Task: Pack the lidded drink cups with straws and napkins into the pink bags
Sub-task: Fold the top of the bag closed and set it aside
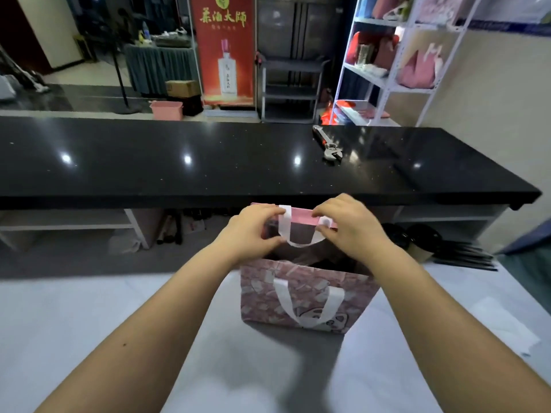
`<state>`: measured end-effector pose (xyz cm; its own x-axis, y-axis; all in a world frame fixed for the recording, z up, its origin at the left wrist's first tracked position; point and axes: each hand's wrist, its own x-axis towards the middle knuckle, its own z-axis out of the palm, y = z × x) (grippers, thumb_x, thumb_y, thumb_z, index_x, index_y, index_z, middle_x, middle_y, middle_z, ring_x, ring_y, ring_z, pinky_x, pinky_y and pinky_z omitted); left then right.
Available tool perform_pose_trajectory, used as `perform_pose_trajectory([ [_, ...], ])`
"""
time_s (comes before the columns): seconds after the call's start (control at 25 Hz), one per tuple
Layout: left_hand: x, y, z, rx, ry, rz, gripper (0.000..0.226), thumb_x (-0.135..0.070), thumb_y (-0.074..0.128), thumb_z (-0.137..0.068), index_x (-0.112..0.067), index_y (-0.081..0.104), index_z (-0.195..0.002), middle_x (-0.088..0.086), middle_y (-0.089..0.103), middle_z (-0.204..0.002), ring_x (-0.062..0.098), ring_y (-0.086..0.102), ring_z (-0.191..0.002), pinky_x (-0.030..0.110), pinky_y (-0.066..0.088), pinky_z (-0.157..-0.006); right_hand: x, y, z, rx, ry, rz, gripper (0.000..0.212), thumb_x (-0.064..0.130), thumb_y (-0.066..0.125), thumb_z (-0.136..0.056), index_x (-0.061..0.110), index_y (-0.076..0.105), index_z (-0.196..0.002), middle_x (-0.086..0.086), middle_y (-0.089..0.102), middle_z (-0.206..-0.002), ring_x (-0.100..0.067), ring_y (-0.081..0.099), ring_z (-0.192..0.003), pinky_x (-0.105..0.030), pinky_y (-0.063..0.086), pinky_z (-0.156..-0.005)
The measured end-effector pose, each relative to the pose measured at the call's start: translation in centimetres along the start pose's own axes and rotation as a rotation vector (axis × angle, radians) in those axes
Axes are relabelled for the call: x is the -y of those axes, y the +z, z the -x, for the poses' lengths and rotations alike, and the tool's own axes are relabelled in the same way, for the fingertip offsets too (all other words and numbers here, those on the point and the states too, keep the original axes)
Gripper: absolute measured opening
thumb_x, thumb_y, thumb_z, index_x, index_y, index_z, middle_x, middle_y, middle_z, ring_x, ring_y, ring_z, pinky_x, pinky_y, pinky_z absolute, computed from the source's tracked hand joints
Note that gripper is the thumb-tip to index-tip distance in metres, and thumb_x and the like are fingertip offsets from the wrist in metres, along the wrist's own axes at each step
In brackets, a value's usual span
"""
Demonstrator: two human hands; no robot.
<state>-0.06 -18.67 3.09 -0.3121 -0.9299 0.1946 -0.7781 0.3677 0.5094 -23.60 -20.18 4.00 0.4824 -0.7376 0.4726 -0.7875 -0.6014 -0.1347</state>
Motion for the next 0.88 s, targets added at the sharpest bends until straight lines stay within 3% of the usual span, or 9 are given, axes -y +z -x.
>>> perform_pose_trajectory([
  [0.12,1.4,-0.2,2.1,-0.191,-0.032,0.361,0.042,-0.032,0.072,-0.083,-0.032,0.059,-0.123,-0.019,0.056,-0.124,-0.002,0.049,-0.114,0.030,0.043,-0.102,-0.3,-2.2,3.9,-0.288,0.382,-0.287,0.019,0.008,0.072,-0.081,0.017,0.071,-0.098,0.014,0.065,-0.091,-0.015,0.060,-0.088,-0.032,0.050,-0.083],
  [0.2,2.7,0.3,4.1,-0.243,-0.104,0.529,0.044,-0.038,0.076,-0.078,-0.037,0.060,-0.120,-0.022,0.057,-0.122,-0.004,0.051,-0.113,0.027,0.044,-0.097,0.0,-1.7,7.4,-0.399,0.641,-0.570,0.014,0.018,0.070,-0.086,0.020,0.070,-0.100,0.005,0.069,-0.093,-0.015,0.065,-0.087,-0.037,0.055,-0.084],
  [0.28,4.1,1.7,5.9,-0.212,-0.156,0.684,0.056,-0.049,0.081,-0.067,-0.041,0.060,-0.119,-0.020,0.062,-0.120,0.003,0.057,-0.113,0.029,0.047,-0.093,1.0,-0.5,10.4,-0.426,0.782,-0.865,0.032,0.044,0.068,-0.084,0.021,0.069,-0.106,0.000,0.072,-0.101,-0.016,0.066,-0.094,-0.041,0.054,-0.088],
  [0.36,4.5,3.3,7.2,-0.141,-0.202,0.858,0.067,-0.052,0.085,-0.057,-0.040,0.060,-0.118,-0.012,0.067,-0.116,0.013,0.063,-0.109,0.033,0.053,-0.088,1.9,1.1,12.4,-0.347,0.802,-1.076,0.057,0.062,0.064,-0.079,0.021,0.065,-0.118,0.001,0.069,-0.115,-0.015,0.064,-0.107,-0.037,0.049,-0.092],
  [0.44,4.1,4.8,7.6,-0.088,-0.213,0.999,0.057,-0.036,0.086,-0.066,-0.033,0.063,-0.118,-0.003,0.071,-0.111,0.020,0.067,-0.104,0.034,0.056,-0.083,3.2,2.4,12.9,-0.282,0.794,-1.204,0.042,0.041,0.060,-0.088,0.021,0.060,-0.125,0.001,0.070,-0.115,-0.015,0.063,-0.109,-0.029,0.052,-0.087],
  [0.56,3.0,5.9,7.4,-0.107,-0.226,1.067,0.031,-0.010,0.069,-0.085,-0.019,0.067,-0.114,0.003,0.073,-0.104,0.022,0.069,-0.099,0.033,0.058,-0.078,4.0,3.8,12.3,-0.359,0.894,-1.210,0.028,0.005,0.056,-0.091,0.020,0.062,-0.114,0.004,0.074,-0.097,-0.013,0.068,-0.092,-0.021,0.055,-0.069],
  [0.68,3.2,6.1,7.1,-0.150,-0.308,1.078,0.018,-0.007,0.063,-0.089,-0.019,0.070,-0.100,0.000,0.075,-0.091,0.016,0.070,-0.088,0.024,0.056,-0.069,3.5,4.4,11.9,-0.391,0.968,-1.177,0.020,0.000,0.054,-0.093,0.012,0.065,-0.104,0.006,0.075,-0.084,-0.010,0.069,-0.078,-0.020,0.055,-0.062],
  [0.88,4.3,6.4,7.4,-0.108,-0.313,1.113,0.027,0.005,0.067,-0.081,-0.011,0.069,-0.101,0.004,0.075,-0.093,0.015,0.071,-0.087,0.024,0.056,-0.071,1.8,5.4,11.7,-0.341,0.961,-1.245,0.016,0.000,0.055,-0.092,0.009,0.066,-0.098,0.001,0.075,-0.083,-0.012,0.070,-0.075,-0.023,0.056,-0.063],
])
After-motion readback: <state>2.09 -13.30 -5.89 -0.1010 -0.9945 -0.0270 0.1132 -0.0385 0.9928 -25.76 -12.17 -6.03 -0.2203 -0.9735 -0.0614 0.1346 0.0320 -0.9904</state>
